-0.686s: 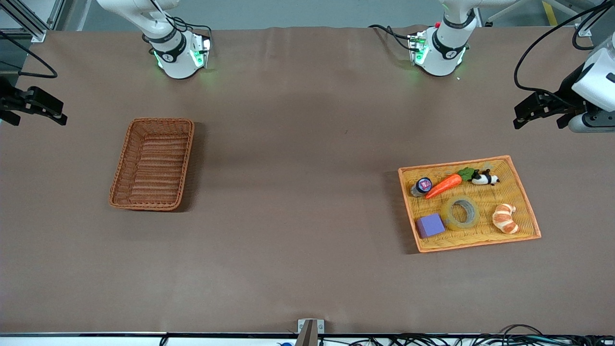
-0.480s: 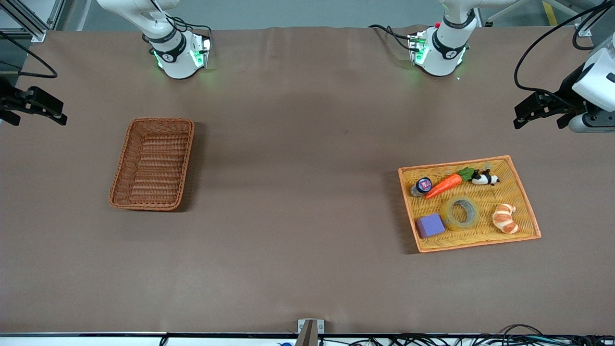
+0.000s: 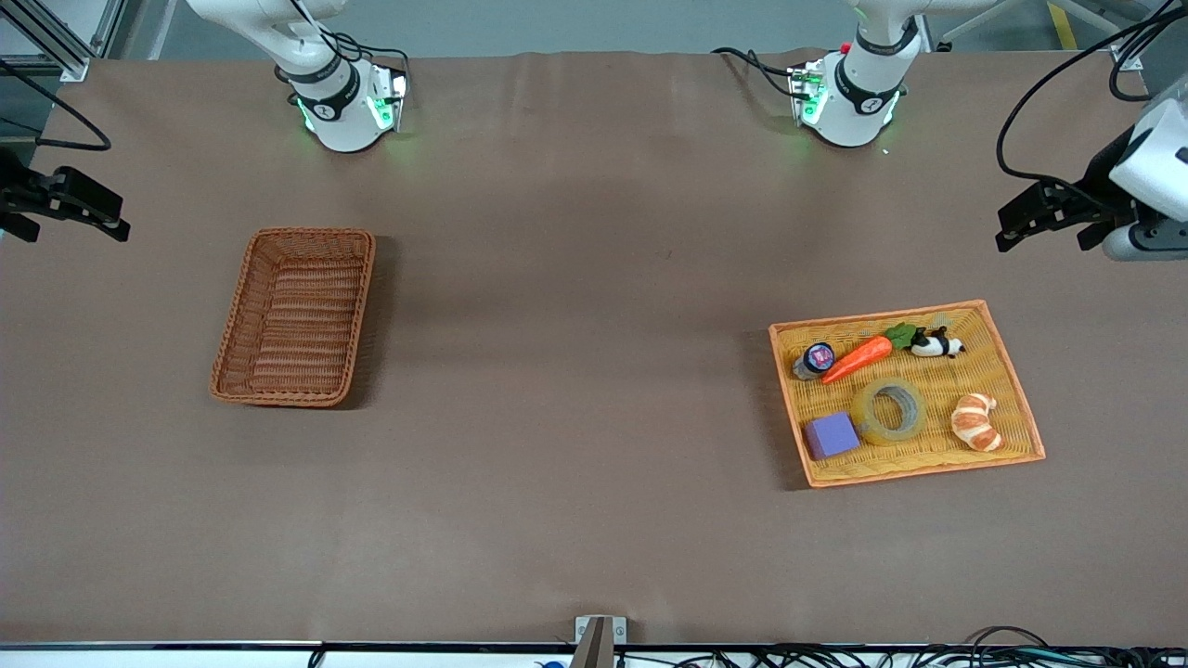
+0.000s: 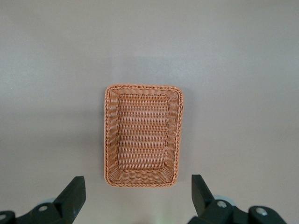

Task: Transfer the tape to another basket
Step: 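Move the left gripper over the tape roll in the yellow tray, then lower the left gripper and close it on the tape roll rim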

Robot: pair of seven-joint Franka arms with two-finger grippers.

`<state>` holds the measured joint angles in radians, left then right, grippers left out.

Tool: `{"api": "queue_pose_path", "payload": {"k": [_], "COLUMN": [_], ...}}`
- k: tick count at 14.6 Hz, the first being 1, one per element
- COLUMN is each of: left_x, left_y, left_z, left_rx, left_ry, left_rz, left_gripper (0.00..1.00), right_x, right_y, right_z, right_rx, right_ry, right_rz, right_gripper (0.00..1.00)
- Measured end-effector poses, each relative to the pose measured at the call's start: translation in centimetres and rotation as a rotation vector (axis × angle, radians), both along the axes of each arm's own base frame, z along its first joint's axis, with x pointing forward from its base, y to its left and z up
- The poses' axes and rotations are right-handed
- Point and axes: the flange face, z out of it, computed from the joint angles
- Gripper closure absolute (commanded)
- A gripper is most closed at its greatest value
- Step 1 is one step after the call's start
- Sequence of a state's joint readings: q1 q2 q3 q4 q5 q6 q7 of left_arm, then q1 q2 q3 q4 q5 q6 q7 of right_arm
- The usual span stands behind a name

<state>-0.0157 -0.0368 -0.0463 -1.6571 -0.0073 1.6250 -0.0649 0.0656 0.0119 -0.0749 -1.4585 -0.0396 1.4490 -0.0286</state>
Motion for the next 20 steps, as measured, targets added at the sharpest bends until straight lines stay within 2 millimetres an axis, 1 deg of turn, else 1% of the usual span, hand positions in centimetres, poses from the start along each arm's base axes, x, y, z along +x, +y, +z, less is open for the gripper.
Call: {"api": "queue_pose_path", "payload": {"k": [1,3,6,8,10,12,14,17,20], "left_x": [0.9,3.0,5.9,7.5,8.6,9.0,8.8,8.3,8.3], "left_y": [0.3,0.9,2.6,2.9,2.9,3.8,4.5,4.5,4.5], "left_z": [-1.2,-4.1,-9.5,-13.2,-16.3,-19.0,-21.5,-24.4,-27.2], "left_rx": [-0.001,-0.003,-0.007,-0.01,-0.012,-0.013,-0.014,-0.015,-0.017], "left_ry": [0.001,0.01,0.029,0.048,0.056,0.046,0.037,0.052,0.081], "left_rz": [0.002,0.011,-0.019,-0.031,-0.031,-0.017,-0.006,-0.005,-0.005], "left_gripper": [0.0,0.0,0.0,0.0,0.0,0.0,0.0,0.0,0.0], "right_x": [0.0,0.0,0.0,0.0,0.0,0.0,0.0,0.0,0.1], "right_y": [0.0,0.0,0.0,0.0,0.0,0.0,0.0,0.0,0.0], "right_z": [0.0,0.0,0.1,0.1,0.1,0.1,0.1,0.1,0.1], "right_rx": [0.0,0.0,0.0,0.0,0.0,0.0,0.0,0.001,0.001], "right_ry": [0.0,-0.002,-0.005,-0.005,-0.005,-0.005,-0.005,-0.005,-0.006], "right_rz": [0.0,0.0,0.001,0.0,0.001,0.0,0.0,0.001,0.001], "right_gripper": [0.0,0.0,0.0,0.0,0.0,0.0,0.0,0.0,0.0]}}
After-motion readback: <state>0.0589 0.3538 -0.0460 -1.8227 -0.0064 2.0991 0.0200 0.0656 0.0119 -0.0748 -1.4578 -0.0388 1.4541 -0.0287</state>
